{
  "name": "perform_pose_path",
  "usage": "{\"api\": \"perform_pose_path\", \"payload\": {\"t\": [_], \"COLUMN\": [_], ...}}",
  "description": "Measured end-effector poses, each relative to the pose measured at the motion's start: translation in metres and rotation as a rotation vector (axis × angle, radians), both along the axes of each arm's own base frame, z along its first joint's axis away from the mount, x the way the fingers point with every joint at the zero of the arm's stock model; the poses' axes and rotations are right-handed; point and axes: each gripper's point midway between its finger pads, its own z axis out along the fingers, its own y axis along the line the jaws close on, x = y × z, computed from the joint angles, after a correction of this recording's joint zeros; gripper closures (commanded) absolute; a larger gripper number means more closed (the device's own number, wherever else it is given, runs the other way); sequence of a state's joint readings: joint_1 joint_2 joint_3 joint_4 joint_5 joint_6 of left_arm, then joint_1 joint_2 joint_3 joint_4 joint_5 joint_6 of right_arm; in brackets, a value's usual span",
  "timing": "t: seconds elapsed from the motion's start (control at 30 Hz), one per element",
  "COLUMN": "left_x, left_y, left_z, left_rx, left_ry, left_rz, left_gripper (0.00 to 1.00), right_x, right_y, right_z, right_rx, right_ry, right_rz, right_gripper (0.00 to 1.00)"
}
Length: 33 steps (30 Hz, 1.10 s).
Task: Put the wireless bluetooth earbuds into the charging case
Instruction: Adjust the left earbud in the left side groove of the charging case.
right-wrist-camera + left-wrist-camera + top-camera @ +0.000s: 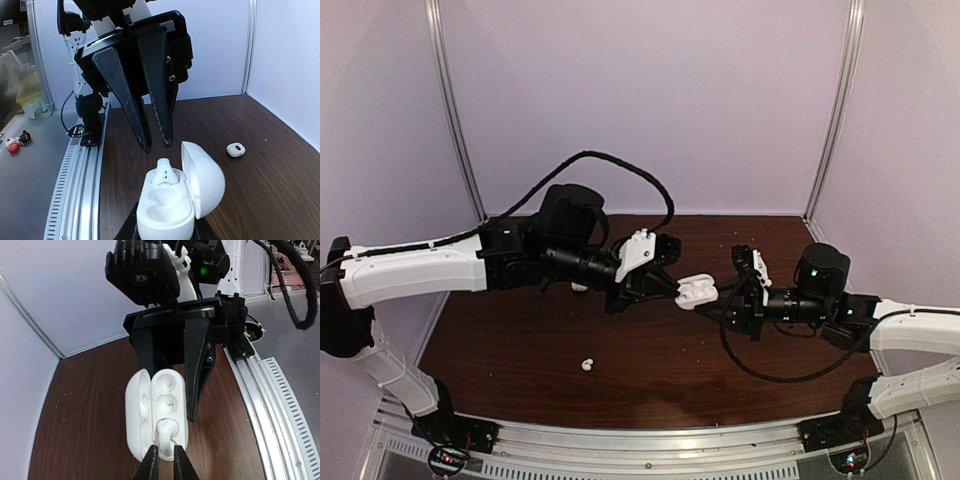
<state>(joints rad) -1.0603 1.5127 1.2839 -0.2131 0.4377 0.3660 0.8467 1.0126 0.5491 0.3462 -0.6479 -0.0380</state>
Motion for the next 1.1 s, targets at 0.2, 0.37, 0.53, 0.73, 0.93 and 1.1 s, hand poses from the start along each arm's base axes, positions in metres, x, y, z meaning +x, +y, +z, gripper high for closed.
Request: {"api": "perform_pose_path", "payload": {"t": [0.2, 0.37, 0.53, 0.73, 0.93, 1.1], "left_x": [-0.001, -0.003, -0.005, -0.006, -0.011, -0.018], "left_y": [-0.002, -0.003, -0.003, -0.004, -0.005, -0.005], "left_z": [0.004, 0.007, 0.007, 0.007, 0.007, 0.007], "left_rx": [-0.018, -0.031, -0.032, -0.032, -0.036, -0.040], "left_ry": [-0.006, -0.006, -0.006, -0.007, -0.007, -0.003], "left_rz": [-0.012, -0.025, -0.033, -0.034, -0.057, -0.097], "left_gripper": [0.94, 0.93, 0.89, 0.97, 1.00, 1.00], "right_x": [0.000, 0.000, 0.000, 0.000, 0.000, 0.000], "right_y": [0.000, 0.000, 0.000, 0.000, 0.001, 0.001], "right_z": [0.001, 0.001, 0.001, 0.001, -0.001, -0.001], "right_rx": [0.002, 0.003, 0.003, 0.003, -0.001, 0.000], "right_ry": [-0.001, -0.002, -0.002, -0.002, 0.005, 0.009], "right_rz": [0.000, 0.000, 0.000, 0.002, 0.002, 0.002], "right_gripper": [1.00, 1.00, 1.00, 1.00, 1.00, 1.00]}}
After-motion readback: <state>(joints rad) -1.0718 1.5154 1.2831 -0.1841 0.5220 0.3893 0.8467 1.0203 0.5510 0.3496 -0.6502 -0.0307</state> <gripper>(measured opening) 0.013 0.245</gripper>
